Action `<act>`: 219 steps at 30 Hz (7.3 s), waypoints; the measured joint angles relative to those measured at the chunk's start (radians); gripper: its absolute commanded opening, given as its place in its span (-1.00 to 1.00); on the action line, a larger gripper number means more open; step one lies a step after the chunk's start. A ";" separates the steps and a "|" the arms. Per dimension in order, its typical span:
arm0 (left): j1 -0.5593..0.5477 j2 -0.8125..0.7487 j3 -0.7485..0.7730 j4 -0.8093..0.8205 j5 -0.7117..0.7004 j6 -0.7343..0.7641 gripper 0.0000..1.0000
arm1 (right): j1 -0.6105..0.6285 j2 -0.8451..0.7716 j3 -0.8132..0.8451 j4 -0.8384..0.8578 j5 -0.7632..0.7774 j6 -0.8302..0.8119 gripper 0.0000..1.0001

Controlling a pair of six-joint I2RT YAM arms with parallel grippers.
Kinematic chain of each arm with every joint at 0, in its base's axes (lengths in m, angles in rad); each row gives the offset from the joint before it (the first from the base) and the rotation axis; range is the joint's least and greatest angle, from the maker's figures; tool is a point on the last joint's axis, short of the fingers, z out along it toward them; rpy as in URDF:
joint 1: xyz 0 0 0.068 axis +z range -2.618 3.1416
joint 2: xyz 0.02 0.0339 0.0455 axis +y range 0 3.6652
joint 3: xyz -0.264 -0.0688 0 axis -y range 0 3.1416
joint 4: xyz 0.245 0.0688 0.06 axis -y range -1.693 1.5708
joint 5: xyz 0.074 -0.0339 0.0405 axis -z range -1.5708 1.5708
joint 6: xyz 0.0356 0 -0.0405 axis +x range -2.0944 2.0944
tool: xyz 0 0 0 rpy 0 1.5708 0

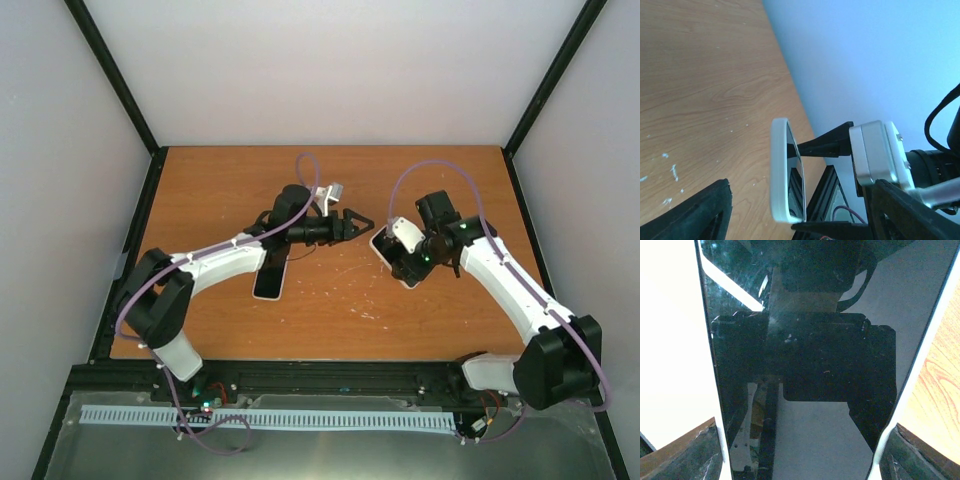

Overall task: Take the phone out of the phone case
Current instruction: Pick up the phone at the center of the board, then adjust the phone, then remove the phone case from the phone.

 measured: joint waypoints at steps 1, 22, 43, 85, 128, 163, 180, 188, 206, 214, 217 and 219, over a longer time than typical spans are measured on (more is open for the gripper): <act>-0.001 0.015 0.012 0.014 0.014 -0.007 0.44 | 0.000 -0.006 0.000 -0.003 -0.006 0.000 0.37; -0.039 0.237 0.086 0.228 0.277 -0.142 -0.46 | 0.016 -0.073 0.005 -0.010 0.003 -0.001 0.36; 0.009 0.190 0.050 0.194 0.362 -0.051 -0.93 | 0.003 -0.097 0.189 -0.076 -0.115 0.044 0.99; 0.249 -0.253 0.132 -0.253 0.939 0.592 -0.90 | -0.001 -0.165 0.193 -0.263 -1.064 -0.207 -0.27; 0.166 -0.009 0.566 -0.796 0.986 0.932 -0.99 | 0.192 -0.119 0.376 -0.385 -0.868 -0.208 -0.94; 0.388 0.093 0.985 -1.589 0.935 1.495 -0.99 | 0.072 -0.200 0.305 -0.005 -0.858 0.058 0.62; 0.438 -0.581 0.131 -0.343 0.317 0.453 -0.99 | -0.001 -0.193 0.185 0.270 -0.700 0.302 0.46; 0.432 -0.707 -0.439 0.392 0.159 -0.134 -0.99 | -0.086 -0.175 0.035 0.753 -0.900 0.735 0.48; 0.382 -0.636 -0.457 0.780 0.113 -0.366 -0.99 | 0.032 -0.081 -0.061 1.397 -0.980 1.330 -0.18; 0.375 -0.611 -0.457 0.815 0.111 -0.383 -0.99 | 0.074 -0.058 -0.060 1.458 -0.980 1.389 -0.27; 0.375 -0.609 -0.457 0.816 0.111 -0.385 -0.99 | 0.093 -0.047 -0.045 1.387 -0.974 1.345 -0.45; 0.373 -0.609 -0.457 0.818 0.111 -0.385 -0.99 | 0.099 -0.042 -0.040 1.361 -0.974 1.326 -0.63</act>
